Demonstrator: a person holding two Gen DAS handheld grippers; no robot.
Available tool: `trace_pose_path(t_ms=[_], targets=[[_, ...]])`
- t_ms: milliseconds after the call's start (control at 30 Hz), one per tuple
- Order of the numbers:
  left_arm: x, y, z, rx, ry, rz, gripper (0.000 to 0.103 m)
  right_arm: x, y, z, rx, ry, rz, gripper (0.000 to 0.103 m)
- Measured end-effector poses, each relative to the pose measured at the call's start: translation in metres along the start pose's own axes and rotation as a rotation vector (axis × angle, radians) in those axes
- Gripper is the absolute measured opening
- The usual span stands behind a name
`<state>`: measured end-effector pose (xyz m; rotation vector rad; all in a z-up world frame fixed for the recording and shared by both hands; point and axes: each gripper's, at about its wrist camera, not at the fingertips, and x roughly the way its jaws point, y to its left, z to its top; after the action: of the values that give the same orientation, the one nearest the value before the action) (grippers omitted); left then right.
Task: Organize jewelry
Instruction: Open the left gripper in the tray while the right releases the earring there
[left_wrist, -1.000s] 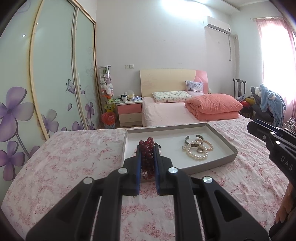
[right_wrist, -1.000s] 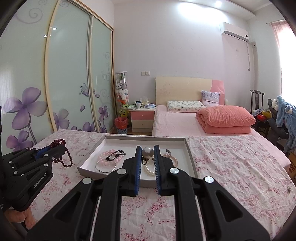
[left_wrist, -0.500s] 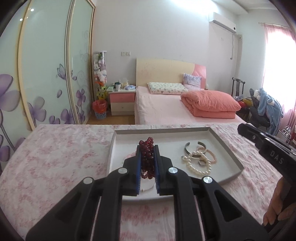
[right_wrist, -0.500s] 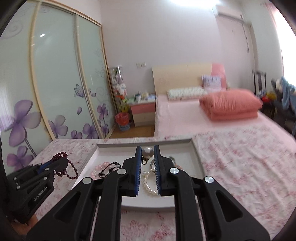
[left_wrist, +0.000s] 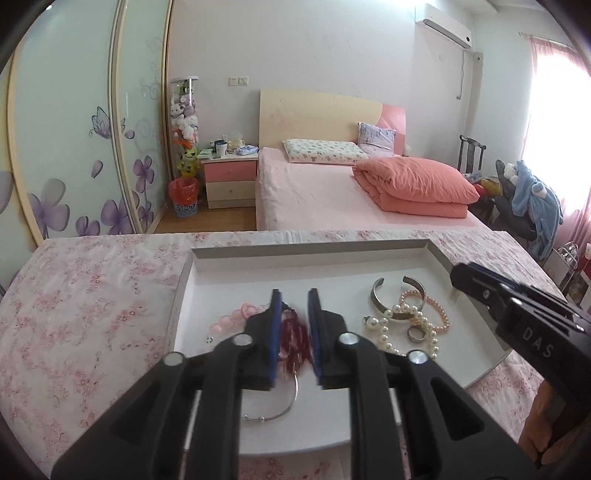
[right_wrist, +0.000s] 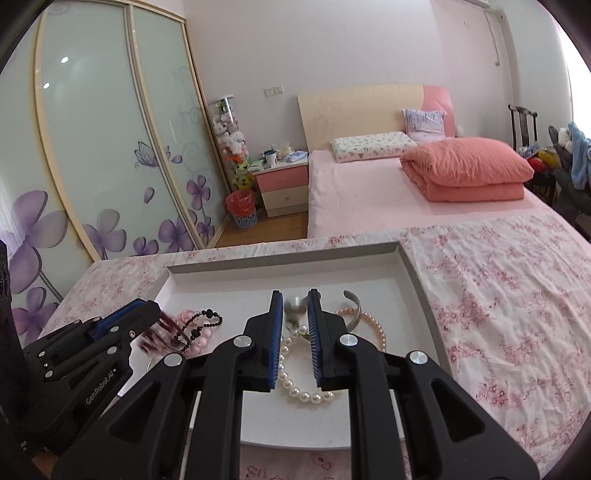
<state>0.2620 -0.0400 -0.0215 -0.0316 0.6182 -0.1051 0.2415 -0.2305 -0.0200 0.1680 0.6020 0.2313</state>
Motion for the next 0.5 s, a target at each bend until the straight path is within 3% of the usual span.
trace_pose_path(t_ms=[67, 333, 500], targets=[[-0.004, 0.007, 0.001, -0.013, -0.012, 0.007, 0.033, -0.006, -0.005, 0.001, 0.012, -0.014, -0.006, 0.036], [-0.046, 0.043, 0.000, -0.109, -0.050, 0.047, 0.045, -0.041, -0.014, -0.003, 0.061, -0.044, -0.015, 0.037], [-0.093, 0.055, -0.016, -0.129, -0.097, 0.088, 0.069, -0.076, -0.007, -0.014, 0.059, -0.067, -0.021, 0.054]])
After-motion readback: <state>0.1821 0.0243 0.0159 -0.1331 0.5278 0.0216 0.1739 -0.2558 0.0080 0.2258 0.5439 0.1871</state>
